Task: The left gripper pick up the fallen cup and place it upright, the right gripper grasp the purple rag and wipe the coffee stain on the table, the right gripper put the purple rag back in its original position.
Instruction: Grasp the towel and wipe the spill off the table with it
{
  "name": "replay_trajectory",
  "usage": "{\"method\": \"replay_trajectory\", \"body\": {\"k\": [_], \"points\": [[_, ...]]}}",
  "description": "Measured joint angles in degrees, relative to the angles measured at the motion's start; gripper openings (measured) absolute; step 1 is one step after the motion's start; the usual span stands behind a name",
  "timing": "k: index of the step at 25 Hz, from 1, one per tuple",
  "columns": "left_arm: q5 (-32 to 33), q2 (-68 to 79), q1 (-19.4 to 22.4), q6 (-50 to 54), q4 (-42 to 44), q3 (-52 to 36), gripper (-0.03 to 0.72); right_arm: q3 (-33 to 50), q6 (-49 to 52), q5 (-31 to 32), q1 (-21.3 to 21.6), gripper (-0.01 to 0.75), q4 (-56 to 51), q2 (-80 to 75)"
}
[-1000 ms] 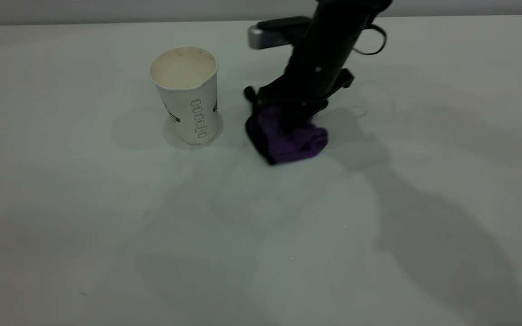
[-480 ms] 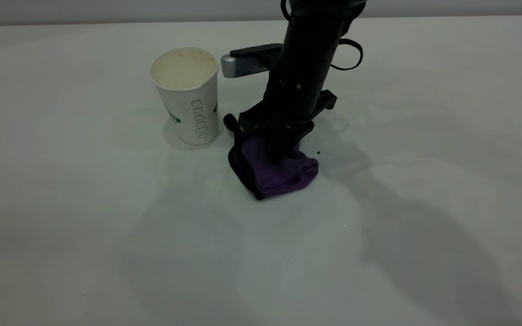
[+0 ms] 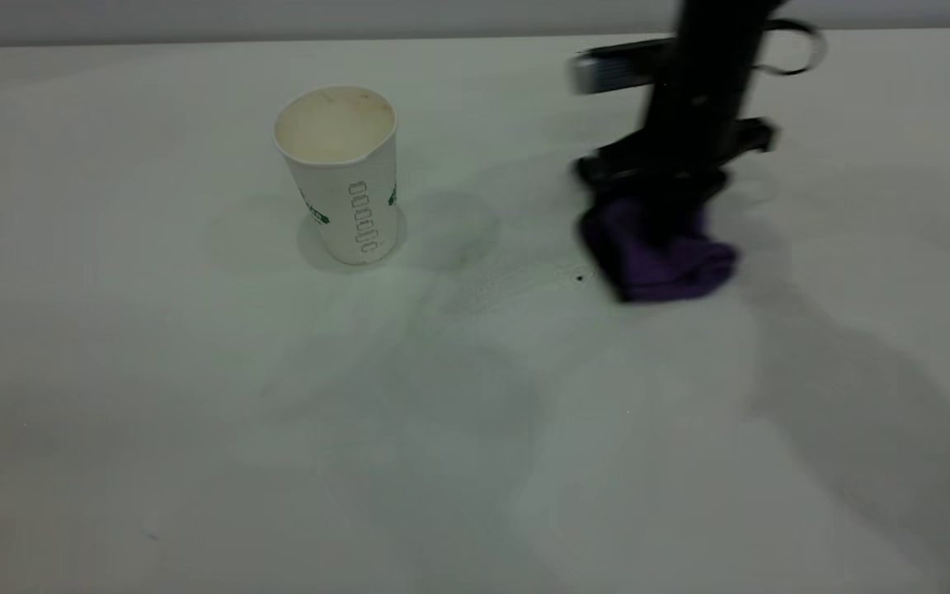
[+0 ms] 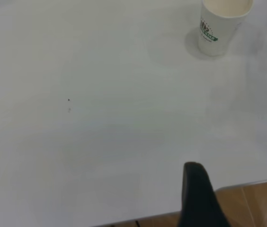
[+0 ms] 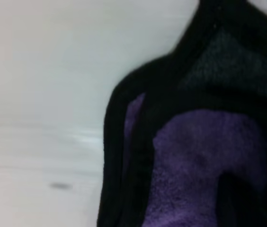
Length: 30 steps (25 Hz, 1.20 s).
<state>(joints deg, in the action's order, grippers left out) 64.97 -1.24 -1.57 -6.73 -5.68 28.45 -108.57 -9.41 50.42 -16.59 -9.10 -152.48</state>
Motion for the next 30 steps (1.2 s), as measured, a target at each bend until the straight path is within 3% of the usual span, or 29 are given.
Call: {"method": "replay_trajectory", "body": {"k": [5,9,12,18,21,25,30], "points": [[0.0,0.0,0.0,0.0,0.0,0.0,0.473,0.0,1.55,4.18,8.8,0.051,0.13,0.0],[0.0,0.0,0.0,0.0,0.0,0.0,0.473,0.0,-0.38,6.22,12.32,0.065,-4.17,-0.25],[0.0,0.0,0.0,0.0,0.0,0.0,0.473,0.0,-3.45,6.83,12.26,0.114,-4.93,-0.36],[0.0,0.0,0.0,0.0,0.0,0.0,0.473,0.0,-5.77,8.96,10.34,0.361,-4.7,-0.3],[0.0,0.0,0.0,0.0,0.0,0.0,0.473,0.12,-5.82,11.11,9.75,0.444,-4.81,0.27],[0.0,0.0,0.0,0.0,0.0,0.0,0.473,0.7,-5.52,16.26,9.75,0.46,-4.86,3.76],[0.0,0.0,0.0,0.0,0.0,0.0,0.473,0.7,-4.78,17.67,9.75,0.43,-5.11,13.44]]}}
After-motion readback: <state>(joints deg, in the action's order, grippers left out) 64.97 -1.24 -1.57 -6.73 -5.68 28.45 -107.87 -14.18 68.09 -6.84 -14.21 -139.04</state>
